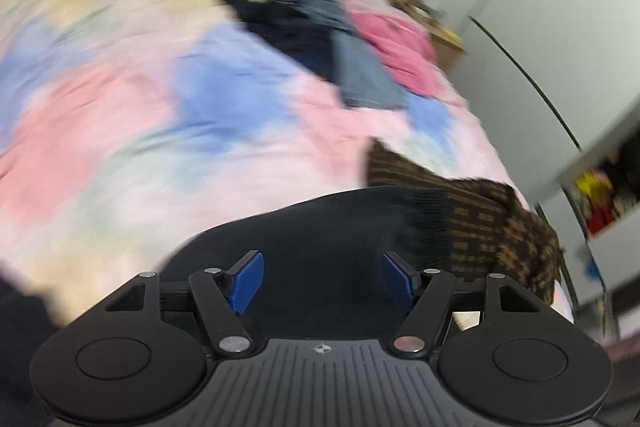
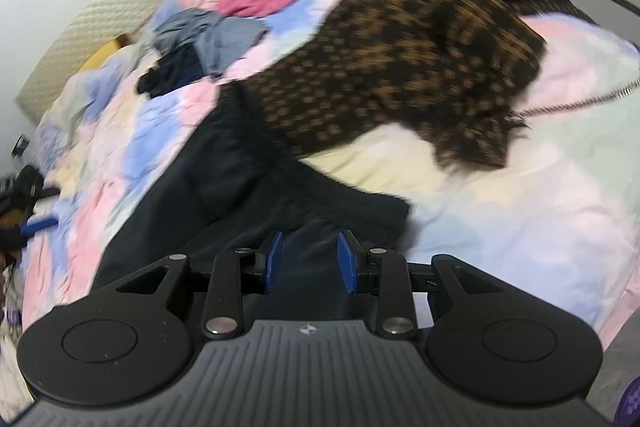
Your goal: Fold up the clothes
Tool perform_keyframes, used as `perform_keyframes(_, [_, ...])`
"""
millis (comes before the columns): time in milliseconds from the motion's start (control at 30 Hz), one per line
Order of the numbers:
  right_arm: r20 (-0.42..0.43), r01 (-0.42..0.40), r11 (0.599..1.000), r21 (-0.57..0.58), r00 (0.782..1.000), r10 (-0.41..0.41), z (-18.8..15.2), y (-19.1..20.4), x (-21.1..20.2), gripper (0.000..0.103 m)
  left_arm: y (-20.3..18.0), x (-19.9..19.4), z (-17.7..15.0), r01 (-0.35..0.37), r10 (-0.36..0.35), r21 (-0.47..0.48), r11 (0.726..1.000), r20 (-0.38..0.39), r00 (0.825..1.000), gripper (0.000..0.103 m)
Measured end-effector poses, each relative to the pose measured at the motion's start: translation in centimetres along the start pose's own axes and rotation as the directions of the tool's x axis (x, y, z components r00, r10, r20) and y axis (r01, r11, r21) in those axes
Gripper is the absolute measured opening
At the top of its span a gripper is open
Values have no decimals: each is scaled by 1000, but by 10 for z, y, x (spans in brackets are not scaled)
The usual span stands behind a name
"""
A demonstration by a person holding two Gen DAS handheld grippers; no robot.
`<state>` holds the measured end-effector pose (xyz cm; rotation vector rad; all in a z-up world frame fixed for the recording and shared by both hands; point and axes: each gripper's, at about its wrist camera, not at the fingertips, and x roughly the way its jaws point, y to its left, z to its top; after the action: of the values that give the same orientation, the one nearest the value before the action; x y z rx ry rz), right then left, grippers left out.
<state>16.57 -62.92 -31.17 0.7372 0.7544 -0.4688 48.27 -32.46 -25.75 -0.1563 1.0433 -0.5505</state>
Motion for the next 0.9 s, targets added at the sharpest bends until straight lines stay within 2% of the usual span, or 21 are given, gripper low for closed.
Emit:
perform_keyframes(67, [-7,-13,1000,-25,1000,13,-7,27,-6,33,49,-34,-12,-34,34,-85,996,4,999,68])
perform_keyframes(167, [-26,-36,998,-54,999,35,-24,70,-13,33,119,-80,-28,-66,68,-209,976,2,998,68])
perform_keyframes(367, [-90,-87,986,-139,993,75,-69,170,-15,33,233,-156,-58,-92,103,-351,932,12,995,68])
perform_keyframes(467, [-123,-113,976,-183,988,92,-96,222,-9,33,269,-179,-69,-79,86,-354,932,3,996,68])
perform_keyframes(667, [-181,-168,961,-218,975,129,-139,315,11,33,312,-207,-80,-53,47,-329,943,-27,999,68])
perform_keyframes(733, [-206,-185,956,-228,969,138,-150,343,20,38,323,-212,-80,-44,34,-348,937,-34,999,68])
perform_keyframes(800, [-237,-210,946,-247,960,151,-159,368,31,55,336,-215,-80,-43,31,-369,929,-40,999,68])
perform_keyframes(900, [-291,-250,927,-281,942,166,-172,406,54,66,356,-223,-83,-52,38,-403,914,-42,998,68])
